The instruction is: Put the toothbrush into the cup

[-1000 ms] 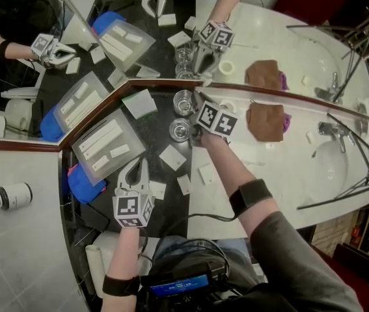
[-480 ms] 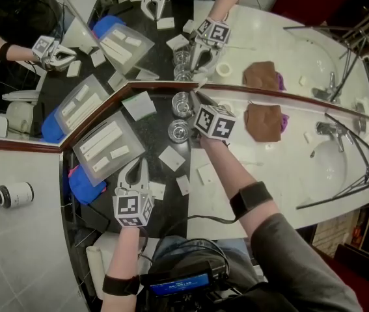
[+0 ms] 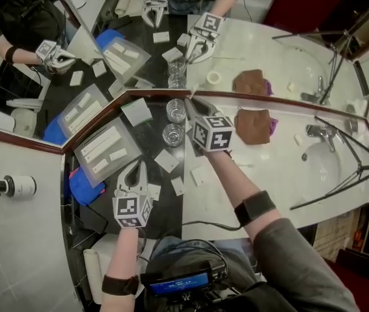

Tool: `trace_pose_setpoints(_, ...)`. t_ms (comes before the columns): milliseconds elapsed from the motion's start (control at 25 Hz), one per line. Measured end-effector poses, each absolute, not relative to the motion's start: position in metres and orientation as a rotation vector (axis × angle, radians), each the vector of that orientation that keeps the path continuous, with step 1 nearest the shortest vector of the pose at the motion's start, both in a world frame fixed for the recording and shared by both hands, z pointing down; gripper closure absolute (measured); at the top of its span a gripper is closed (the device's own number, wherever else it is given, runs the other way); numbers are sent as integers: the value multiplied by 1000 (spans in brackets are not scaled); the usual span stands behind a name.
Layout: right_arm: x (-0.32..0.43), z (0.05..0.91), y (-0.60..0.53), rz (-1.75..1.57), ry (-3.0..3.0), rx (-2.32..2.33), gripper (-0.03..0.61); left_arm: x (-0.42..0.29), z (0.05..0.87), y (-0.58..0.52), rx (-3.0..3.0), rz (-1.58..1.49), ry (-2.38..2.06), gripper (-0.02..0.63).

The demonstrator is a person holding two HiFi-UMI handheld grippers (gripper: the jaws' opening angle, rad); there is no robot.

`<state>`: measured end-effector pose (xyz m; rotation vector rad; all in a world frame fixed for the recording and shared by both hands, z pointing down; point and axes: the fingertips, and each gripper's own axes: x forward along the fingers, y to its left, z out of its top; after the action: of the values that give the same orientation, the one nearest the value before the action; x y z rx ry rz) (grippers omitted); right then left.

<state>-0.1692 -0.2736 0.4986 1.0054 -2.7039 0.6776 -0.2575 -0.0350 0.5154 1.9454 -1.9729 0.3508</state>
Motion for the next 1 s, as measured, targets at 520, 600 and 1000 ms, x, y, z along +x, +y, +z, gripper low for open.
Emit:
trace_pose_setpoints(520, -85, 466, -178, 459, -2727, 853, 528, -218, 493, -11, 1979, 347, -1990, 612)
trace_pose_setpoints(600, -70, 471, -165, 465, -2715, 850, 528, -211, 491, -8, 1986, 347, -1986, 612)
trace_pose_setpoints(1000, 10, 504, -117, 837, -2635, 1028, 528, -181, 485, 4, 2046, 393, -1929, 612)
